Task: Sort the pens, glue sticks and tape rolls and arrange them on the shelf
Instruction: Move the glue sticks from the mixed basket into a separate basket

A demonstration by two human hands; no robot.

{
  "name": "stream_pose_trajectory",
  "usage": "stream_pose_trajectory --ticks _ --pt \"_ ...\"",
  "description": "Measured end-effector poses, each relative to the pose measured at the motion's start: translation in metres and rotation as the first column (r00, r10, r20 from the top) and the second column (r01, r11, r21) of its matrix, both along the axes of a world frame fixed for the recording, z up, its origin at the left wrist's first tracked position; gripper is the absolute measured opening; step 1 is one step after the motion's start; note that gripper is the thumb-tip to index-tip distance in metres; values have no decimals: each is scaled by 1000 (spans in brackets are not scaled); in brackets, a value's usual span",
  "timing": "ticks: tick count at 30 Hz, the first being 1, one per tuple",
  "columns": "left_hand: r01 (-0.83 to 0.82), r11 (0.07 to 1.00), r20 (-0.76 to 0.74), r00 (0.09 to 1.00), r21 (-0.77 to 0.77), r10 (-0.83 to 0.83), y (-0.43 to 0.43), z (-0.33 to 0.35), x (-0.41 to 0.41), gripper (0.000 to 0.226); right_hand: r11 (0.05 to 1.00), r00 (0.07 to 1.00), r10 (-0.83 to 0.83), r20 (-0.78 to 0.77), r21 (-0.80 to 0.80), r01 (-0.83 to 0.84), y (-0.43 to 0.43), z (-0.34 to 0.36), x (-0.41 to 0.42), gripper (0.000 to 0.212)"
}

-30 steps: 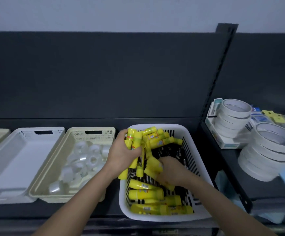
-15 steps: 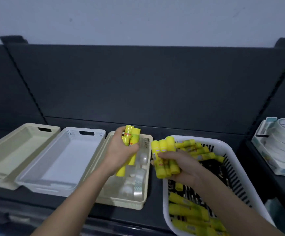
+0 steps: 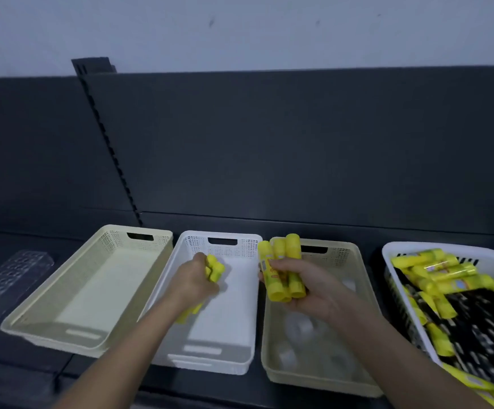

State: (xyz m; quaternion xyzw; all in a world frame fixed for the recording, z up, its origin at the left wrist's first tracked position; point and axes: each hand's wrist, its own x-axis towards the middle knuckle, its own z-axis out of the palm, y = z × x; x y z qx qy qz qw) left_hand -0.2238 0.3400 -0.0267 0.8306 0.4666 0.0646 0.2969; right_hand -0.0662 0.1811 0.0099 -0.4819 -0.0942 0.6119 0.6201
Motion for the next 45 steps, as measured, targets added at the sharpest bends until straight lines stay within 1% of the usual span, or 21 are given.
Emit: stream_pose_trajectory --ticks 1,3,6,8,11,13,14,16,18,19,22,23,25,28,30,34,37,39,40,43,45 --pt "39 999 -78 996 20 -37 6 -7 -3 34 1000 1000 2 22 0 -2 6 -1 -5 22" --pt "103 994 -169 981 44 -95 15 -18 -7 37 1000 998 -1 66 -4 1 17 -2 -13 23" --pt "172 984 -207 965 46 -159 21 -29 -7 37 998 984 -15 178 -52 25 34 -1 -23 27" --pt "180 983 -187 968 45 -168 24 -34 -6 46 993 976 -41 215 -97 63 45 -3 -31 22" --pt "138 989 -119 984 49 -132 28 -34 -9 62 984 974 -75 216 -144 108 64 -9 -41 17" --pt "104 994 -26 994 23 -103 29 -29 -15 73 983 960 -74 272 -145 116 76 -14 -46 15" --pt "87 996 12 996 30 -88 30 -25 -20 74 982 942 -60 331 -152 116 82 -17 -48 16" --pt "71 995 76 994 75 -77 31 -17 -29 69 972 850 10 527 -205 116 94 -24 -50 21" --pt "67 988 140 986 138 -87 33 -12 -39 64 951 677 139 723 -287 111 106 -30 -53 28" --pt "69 982 163 982 174 -98 34 -10 -43 63 935 576 222 787 -339 103 111 -33 -55 30" --pt "97 972 185 973 214 -138 32 -7 -54 61 861 287 461 840 -501 82 119 -43 -62 51" --pt "119 971 167 974 205 -155 31 -7 -57 61 844 218 504 836 -530 84 121 -47 -64 56" --pt "160 970 133 974 184 -186 30 -8 -63 62 829 144 537 831 -551 92 121 -51 -68 55" --pt "187 966 130 969 181 -212 29 -8 -68 60 818 91 564 820 -571 73 116 -47 -69 56" --pt "195 963 139 965 185 -222 27 -4 -67 58 825 80 558 826 -562 54 111 -39 -66 61" --pt "237 941 137 952 242 -275 19 7 -53 55 895 48 439 897 -442 67 88 -17 -56 64" --pt "284 931 193 924 230 -330 7 11 -34 53 928 -16 357 934 -353 118 56 -2 -40 56" --pt "319 919 221 903 230 -369 -6 13 -18 52 928 -58 346 936 -332 170 31 4 -24 48" --pt "338 913 233 891 228 -389 -14 14 -9 51 922 -60 352 934 -335 195 17 5 -15 47" --pt "407 878 246 851 250 -464 -41 19 17 48 899 -22 368 930 -350 265 -24 8 14 47" --pt "458 843 230 821 281 -522 -59 23 36 46 883 -24 375 927 -349 315 -53 8 32 45"
